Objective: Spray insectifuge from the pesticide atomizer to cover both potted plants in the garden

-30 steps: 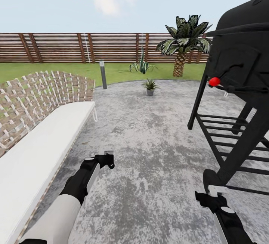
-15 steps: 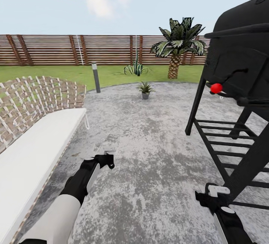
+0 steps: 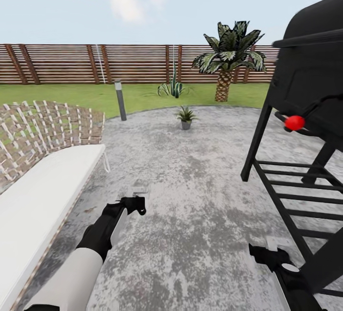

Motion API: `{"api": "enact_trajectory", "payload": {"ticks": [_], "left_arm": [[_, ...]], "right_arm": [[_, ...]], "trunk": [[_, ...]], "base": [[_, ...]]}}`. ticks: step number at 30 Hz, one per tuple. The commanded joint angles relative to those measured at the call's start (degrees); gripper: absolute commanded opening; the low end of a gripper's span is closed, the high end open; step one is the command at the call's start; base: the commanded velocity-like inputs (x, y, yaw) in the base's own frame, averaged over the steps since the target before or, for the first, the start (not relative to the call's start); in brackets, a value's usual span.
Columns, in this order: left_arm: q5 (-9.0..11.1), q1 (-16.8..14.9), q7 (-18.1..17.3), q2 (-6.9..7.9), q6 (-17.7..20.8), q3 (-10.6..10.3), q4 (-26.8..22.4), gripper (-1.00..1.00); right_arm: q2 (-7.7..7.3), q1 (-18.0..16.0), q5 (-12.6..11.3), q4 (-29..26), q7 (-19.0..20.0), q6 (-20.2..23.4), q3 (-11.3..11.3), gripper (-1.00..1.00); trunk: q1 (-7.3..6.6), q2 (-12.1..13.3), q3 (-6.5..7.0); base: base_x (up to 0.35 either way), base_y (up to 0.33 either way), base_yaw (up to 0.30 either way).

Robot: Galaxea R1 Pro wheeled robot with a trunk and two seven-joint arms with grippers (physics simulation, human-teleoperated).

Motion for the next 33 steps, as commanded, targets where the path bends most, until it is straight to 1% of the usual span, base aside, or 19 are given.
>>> {"api": "enact_trajectory", "payload": {"ticks": [1, 33], "left_arm": [[0.1, 0.0, -0.1, 0.0, 0.3, 0.0, -0.1, -1.0], [0.1, 0.0, 0.0, 0.0, 0.3, 0.0, -0.1, -1.0]], "right_arm": [[0.0, 0.0, 0.5, -0.1, 0.0, 0.4, 0.0, 1.0], [0.0, 0.0, 0.6, -0.2, 0.1, 0.4, 0.0, 1.0]], "trunk": [[0.02, 0.0, -0.06], [0.02, 0.0, -0.06]], "base": [[0.338, 0.0, 0.0], [0.338, 0.0, 0.0]]}}
